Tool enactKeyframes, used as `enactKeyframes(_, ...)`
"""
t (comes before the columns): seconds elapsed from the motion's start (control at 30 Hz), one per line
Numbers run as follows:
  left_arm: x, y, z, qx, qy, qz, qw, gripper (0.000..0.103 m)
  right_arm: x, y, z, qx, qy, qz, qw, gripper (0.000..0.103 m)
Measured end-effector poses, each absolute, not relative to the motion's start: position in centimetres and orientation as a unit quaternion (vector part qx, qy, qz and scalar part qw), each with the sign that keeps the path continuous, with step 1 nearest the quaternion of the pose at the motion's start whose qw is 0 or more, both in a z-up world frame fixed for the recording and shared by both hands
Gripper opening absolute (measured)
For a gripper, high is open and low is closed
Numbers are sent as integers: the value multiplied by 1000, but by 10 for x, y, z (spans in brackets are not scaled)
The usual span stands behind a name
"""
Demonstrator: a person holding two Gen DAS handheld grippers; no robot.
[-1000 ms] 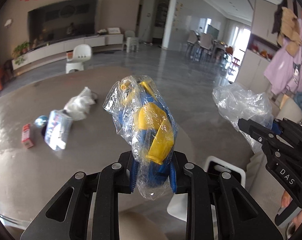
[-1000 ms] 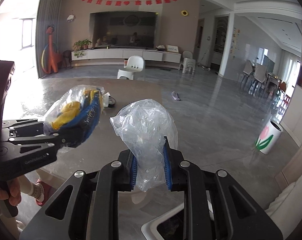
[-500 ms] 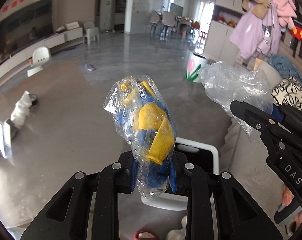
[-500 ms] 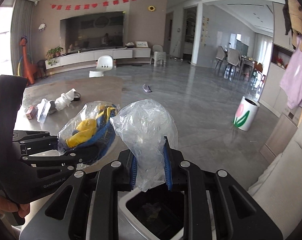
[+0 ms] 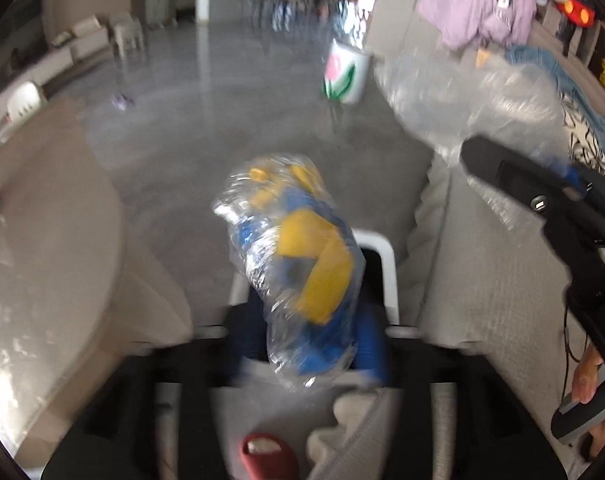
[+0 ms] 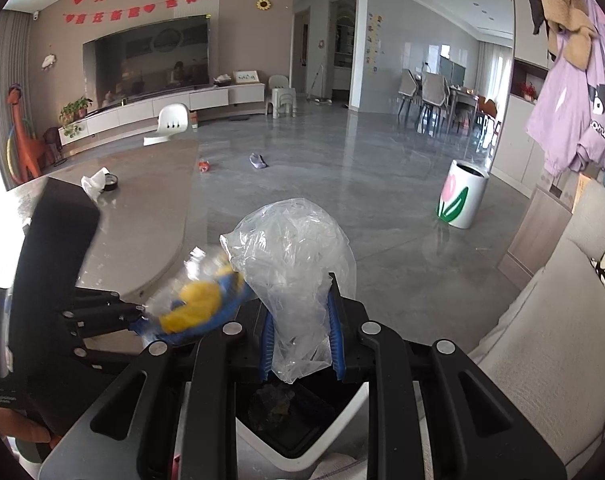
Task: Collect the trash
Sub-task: 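Carry both items over the white bin and open both tools, then return both tools to the table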
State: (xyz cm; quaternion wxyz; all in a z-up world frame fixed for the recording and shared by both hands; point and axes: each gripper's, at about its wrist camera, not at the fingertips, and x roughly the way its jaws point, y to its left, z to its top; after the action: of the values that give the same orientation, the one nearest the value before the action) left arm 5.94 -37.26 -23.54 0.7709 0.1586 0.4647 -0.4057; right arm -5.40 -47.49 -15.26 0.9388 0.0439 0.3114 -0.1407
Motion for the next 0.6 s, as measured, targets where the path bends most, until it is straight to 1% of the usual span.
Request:
enactKeyframes(0.03, 61, -376, -240, 170, 473, -392, 770, 99, -55, -478, -154, 45, 313, -142, 938, 24)
enactKeyframes(0.2, 57, -378, -243, 205, 451, -368, 787, 98, -57, -483, -161, 56, 321, -147, 934, 24)
enactKeyframes(0.6, 74, -360, -234, 183, 442, -329, 814, 98, -43, -480, -177, 62, 343, -134, 928, 24)
